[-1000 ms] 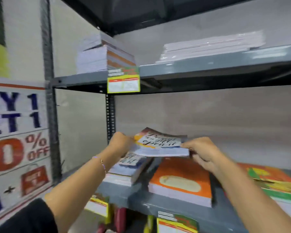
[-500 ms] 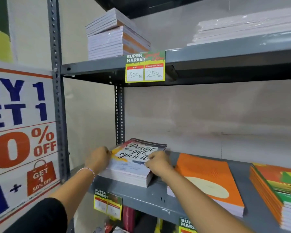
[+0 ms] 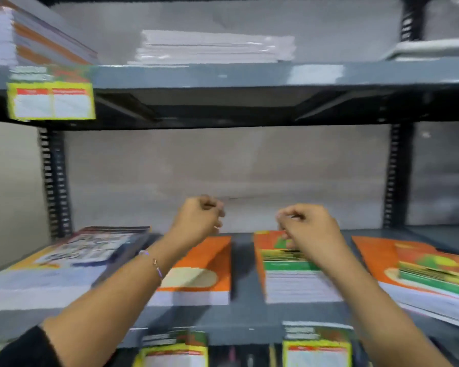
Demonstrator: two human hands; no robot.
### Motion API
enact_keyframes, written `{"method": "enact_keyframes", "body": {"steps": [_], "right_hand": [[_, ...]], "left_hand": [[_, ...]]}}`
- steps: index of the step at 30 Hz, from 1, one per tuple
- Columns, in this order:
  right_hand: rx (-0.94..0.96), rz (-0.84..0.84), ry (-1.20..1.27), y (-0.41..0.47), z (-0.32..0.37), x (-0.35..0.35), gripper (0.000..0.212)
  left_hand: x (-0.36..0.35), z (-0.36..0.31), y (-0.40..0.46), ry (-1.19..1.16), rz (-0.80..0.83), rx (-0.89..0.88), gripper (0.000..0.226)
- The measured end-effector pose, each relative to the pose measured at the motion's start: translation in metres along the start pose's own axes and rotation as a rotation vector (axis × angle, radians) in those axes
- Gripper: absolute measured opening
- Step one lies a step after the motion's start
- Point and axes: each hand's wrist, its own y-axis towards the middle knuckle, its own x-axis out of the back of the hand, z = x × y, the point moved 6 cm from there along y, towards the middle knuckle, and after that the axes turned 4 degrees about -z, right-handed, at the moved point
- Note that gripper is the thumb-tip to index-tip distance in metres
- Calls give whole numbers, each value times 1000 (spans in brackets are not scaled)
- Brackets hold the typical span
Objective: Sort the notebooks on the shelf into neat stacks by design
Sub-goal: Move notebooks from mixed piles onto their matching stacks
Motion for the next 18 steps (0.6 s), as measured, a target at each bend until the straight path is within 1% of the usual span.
{"method": "enact_keyframes", "body": {"steps": [2,4,6,7,9,10,11,12,13,15,18], "right_hand": [[-54,-120,-209,7,-41,71,31],[-127,-206,-397,9,-79,133,30],[-255,-231,-518,8,-116,181,21],[-323,-238,-564,6,-132,201,19],[-422,-245,-658,5,-157,233,17],[-457,-241,-711,4,-166,246,16],[-485,-229,-754,3,-174,253,15],[-509,-207,-774,3,-181,260,15],[-530,-179,-768,2,-187,264,14],[-557,-132,-733,1,-195,265,16],[-562,-161,-701,-3,-198,269,25]], "left_hand": [[-83,-19,-10,-230,177,112,24],[-160,-38,-25,-285,316,155,22],[-225,-52,-40,-241,417,156,25],[-255,-57,-48,-193,469,156,22],[-307,-61,-61,-4,562,131,10],[-327,-61,-67,115,602,111,8],[-343,-59,-71,229,639,94,12],[-359,-57,-76,312,674,92,13],[-371,-57,-79,362,686,101,9],[-383,-53,-78,370,672,163,6],[-395,-47,-78,223,703,379,21]]}}
